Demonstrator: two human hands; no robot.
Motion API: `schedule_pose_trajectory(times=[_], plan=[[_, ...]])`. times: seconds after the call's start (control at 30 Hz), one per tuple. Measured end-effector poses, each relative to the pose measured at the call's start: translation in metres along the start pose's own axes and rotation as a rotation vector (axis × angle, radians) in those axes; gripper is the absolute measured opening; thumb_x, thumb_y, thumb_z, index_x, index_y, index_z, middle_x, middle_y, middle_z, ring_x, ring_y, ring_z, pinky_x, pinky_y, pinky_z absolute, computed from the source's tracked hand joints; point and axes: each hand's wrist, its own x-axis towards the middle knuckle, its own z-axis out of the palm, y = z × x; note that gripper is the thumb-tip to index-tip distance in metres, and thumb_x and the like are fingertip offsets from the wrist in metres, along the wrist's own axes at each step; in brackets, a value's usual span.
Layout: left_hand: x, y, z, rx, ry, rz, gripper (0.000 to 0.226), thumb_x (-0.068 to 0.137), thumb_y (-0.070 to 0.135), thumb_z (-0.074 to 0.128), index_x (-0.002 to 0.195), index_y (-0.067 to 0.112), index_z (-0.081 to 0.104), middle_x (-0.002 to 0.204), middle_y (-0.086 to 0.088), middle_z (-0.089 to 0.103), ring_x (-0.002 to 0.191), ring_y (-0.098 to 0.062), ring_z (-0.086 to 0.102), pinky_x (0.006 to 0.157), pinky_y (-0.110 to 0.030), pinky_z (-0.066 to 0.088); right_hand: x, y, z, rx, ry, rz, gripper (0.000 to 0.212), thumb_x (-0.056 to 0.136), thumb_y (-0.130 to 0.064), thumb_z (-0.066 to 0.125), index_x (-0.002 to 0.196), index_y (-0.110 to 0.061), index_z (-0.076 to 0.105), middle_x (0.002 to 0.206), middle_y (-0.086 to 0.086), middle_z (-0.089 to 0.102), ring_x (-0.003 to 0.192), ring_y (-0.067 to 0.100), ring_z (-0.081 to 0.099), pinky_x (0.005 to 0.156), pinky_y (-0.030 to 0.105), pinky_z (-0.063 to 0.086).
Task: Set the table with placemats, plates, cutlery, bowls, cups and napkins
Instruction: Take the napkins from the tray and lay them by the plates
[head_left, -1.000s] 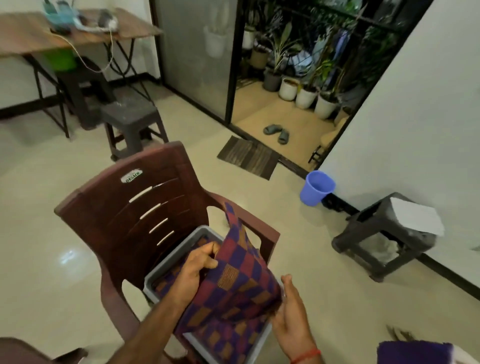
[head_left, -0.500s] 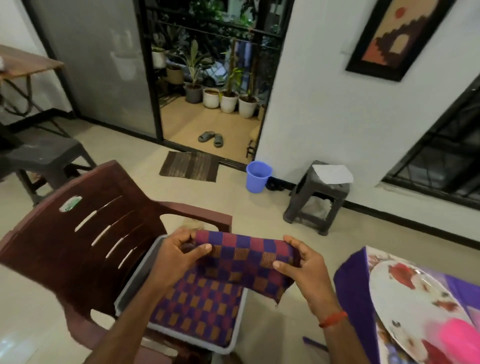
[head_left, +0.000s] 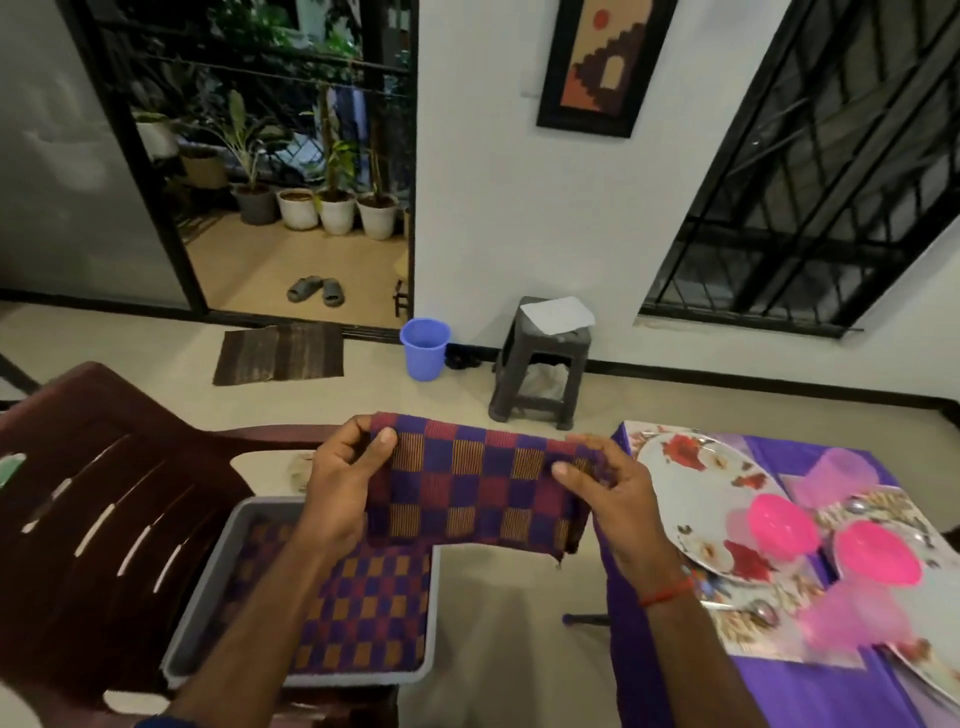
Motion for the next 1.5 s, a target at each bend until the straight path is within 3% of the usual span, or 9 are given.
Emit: schedule_pose_trajectory(times=[0.1, 0.27, 0.4, 0.63, 0.77, 1.0, 1.17, 1.3, 1.5], plan=[[-0.002, -0.002, 0.015, -0.058, 0.003, -0.129, 0.016, 0.101, 0.018, 0.058, 0.110, 0.012, 0.069, 0.104, -0.007, 0.077, 0.099, -0.023, 0.071, 0.082, -0.035, 0.060, -0.016, 0.012, 0.018, 0.283, 0.032, 0.175, 0.041, 0.082, -0.035, 0.072, 0.121, -0.029, 0.060, 0.109, -0.003, 0.075, 0.098, 0.019, 0.074, 0.073, 0.038, 0.062], [-0.023, -0.012, 0.020, -0.103, -0.069, -0.282, 0.028, 0.098, 0.006, 0.059, 0.126, 0.013, 0.062, 0.116, -0.009, 0.075, 0.100, -0.022, 0.074, 0.076, -0.037, 0.063, -0.036, 0.035, 0.018, 0.181, 0.021, 0.243, 0.033, 0.096, -0.021, 0.066, 0.126, -0.029, 0.056, 0.115, -0.008, 0.071, 0.098, 0.008, 0.072, 0.067, 0.024, 0.059], [-0.057, -0.025, 0.016, 0.057, -0.134, -0.355, 0.044, 0.095, 0.006, 0.065, 0.133, 0.026, 0.056, 0.118, -0.008, 0.074, 0.105, -0.030, 0.073, 0.084, -0.051, 0.062, -0.059, 0.052, -0.005, 0.167, 0.069, 0.279, 0.025, 0.098, -0.021, 0.063, 0.120, -0.032, 0.057, 0.113, -0.010, 0.072, 0.100, 0.011, 0.072, 0.071, 0.028, 0.061], [-0.102, -0.044, 0.029, 0.253, -0.214, -0.293, 0.051, 0.098, -0.007, 0.056, 0.135, 0.027, 0.049, 0.114, -0.006, 0.075, 0.104, -0.022, 0.074, 0.076, -0.035, 0.064, -0.099, 0.073, -0.031, 0.053, 0.091, 0.286, 0.024, 0.100, -0.018, 0.059, 0.118, -0.033, 0.062, 0.113, -0.007, 0.073, 0.100, 0.013, 0.072, 0.082, 0.040, 0.062], [-0.119, -0.048, 0.057, 0.387, -0.295, -0.204, 0.060, 0.100, -0.009, 0.052, 0.132, 0.042, 0.045, 0.115, -0.006, 0.074, 0.106, -0.022, 0.073, 0.082, -0.040, 0.063, -0.114, 0.063, -0.026, -0.077, 0.160, 0.218, 0.024, 0.100, -0.017, 0.058, 0.112, -0.038, 0.058, 0.106, -0.011, 0.070, 0.098, 0.011, 0.070, 0.079, 0.038, 0.063], [-0.132, -0.051, 0.123, 0.586, -0.596, 0.007, 0.069, 0.101, -0.004, 0.043, 0.151, 0.042, 0.029, 0.133, 0.021, 0.058, 0.118, 0.002, 0.061, 0.105, -0.038, 0.054, -0.125, 0.038, -0.008, -0.397, 0.240, -0.013, 0.049, 0.106, -0.026, 0.045, 0.154, -0.028, 0.035, 0.126, -0.009, 0.063, 0.111, 0.007, 0.063, 0.096, 0.023, 0.053], [-0.129, -0.041, 0.150, 0.496, -0.823, -0.041, 0.078, 0.102, 0.001, 0.044, 0.152, 0.054, 0.017, 0.145, 0.027, 0.044, 0.129, 0.008, 0.052, 0.105, -0.026, 0.051, -0.123, 0.038, -0.012, -0.399, 0.299, -0.048, 0.049, 0.108, -0.037, 0.038, 0.156, -0.033, 0.029, 0.129, -0.008, 0.062, 0.113, 0.003, 0.060, 0.096, 0.027, 0.053], [-0.118, -0.040, 0.154, 0.350, -0.977, -0.177, 0.087, 0.090, 0.009, 0.052, 0.159, 0.047, 0.016, 0.150, 0.017, 0.045, 0.129, -0.005, 0.056, 0.092, -0.035, 0.059, -0.118, 0.037, -0.022, -0.314, 0.254, -0.043, 0.042, 0.106, -0.051, 0.037, 0.145, -0.036, 0.042, 0.116, -0.012, 0.065, 0.106, 0.006, 0.065, 0.089, 0.033, 0.057], [-0.109, -0.042, 0.157, 0.312, -1.119, -0.205, 0.071, 0.087, 0.042, 0.073, 0.148, 0.050, 0.037, 0.131, 0.021, 0.061, 0.122, -0.001, 0.061, 0.087, -0.024, 0.058, -0.131, 0.051, -0.026, -0.306, 0.229, 0.023, 0.051, 0.100, -0.019, 0.058, 0.147, -0.015, 0.040, 0.135, 0.008, 0.058, 0.124, 0.024, 0.058, 0.102, 0.047, 0.051]])
